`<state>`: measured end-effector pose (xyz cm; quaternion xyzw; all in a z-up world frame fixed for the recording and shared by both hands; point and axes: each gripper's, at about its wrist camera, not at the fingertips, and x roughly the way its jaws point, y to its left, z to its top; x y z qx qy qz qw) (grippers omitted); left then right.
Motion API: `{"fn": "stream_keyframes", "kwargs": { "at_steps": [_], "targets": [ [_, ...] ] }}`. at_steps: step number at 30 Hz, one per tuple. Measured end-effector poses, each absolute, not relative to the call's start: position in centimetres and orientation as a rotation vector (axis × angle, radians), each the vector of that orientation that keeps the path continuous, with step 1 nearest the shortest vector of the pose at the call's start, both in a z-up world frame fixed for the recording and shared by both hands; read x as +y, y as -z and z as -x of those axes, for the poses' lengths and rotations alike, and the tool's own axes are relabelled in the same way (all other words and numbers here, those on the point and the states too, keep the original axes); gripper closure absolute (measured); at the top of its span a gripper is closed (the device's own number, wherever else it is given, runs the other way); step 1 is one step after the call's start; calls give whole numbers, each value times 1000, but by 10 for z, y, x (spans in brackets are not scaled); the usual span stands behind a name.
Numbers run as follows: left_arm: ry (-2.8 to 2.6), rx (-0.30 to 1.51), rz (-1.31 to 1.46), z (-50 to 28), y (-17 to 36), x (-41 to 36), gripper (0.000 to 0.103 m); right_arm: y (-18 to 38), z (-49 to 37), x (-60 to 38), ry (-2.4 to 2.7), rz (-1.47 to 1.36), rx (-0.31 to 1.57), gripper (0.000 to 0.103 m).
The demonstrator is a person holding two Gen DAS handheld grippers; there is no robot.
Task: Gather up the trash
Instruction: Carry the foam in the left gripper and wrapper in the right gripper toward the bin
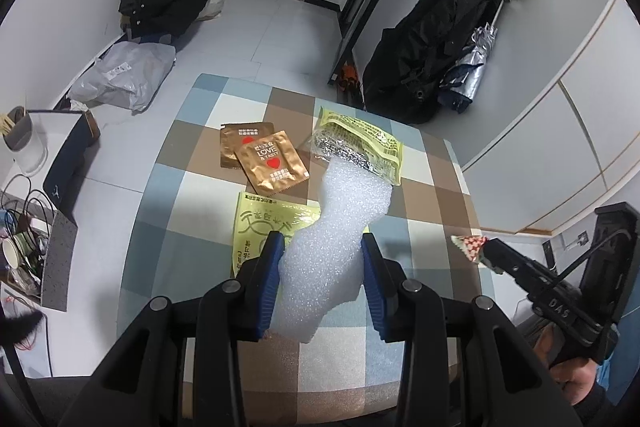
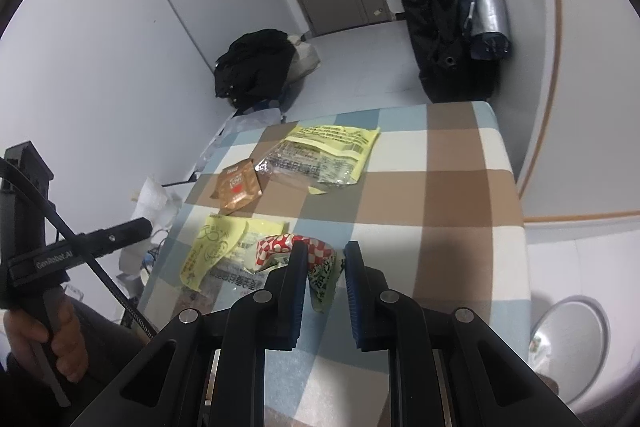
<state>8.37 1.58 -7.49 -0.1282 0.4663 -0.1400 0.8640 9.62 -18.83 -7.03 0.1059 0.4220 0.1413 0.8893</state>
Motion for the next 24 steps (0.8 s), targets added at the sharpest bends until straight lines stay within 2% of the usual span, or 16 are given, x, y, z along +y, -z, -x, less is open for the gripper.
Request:
{"fn": "stream_keyframes", "kwargs": {
  "at_steps": [24],
  "targets": [
    [350,869,135,-82,13,-52,70,-9,-76,-254,-252,-254,676,85]
  ]
}}
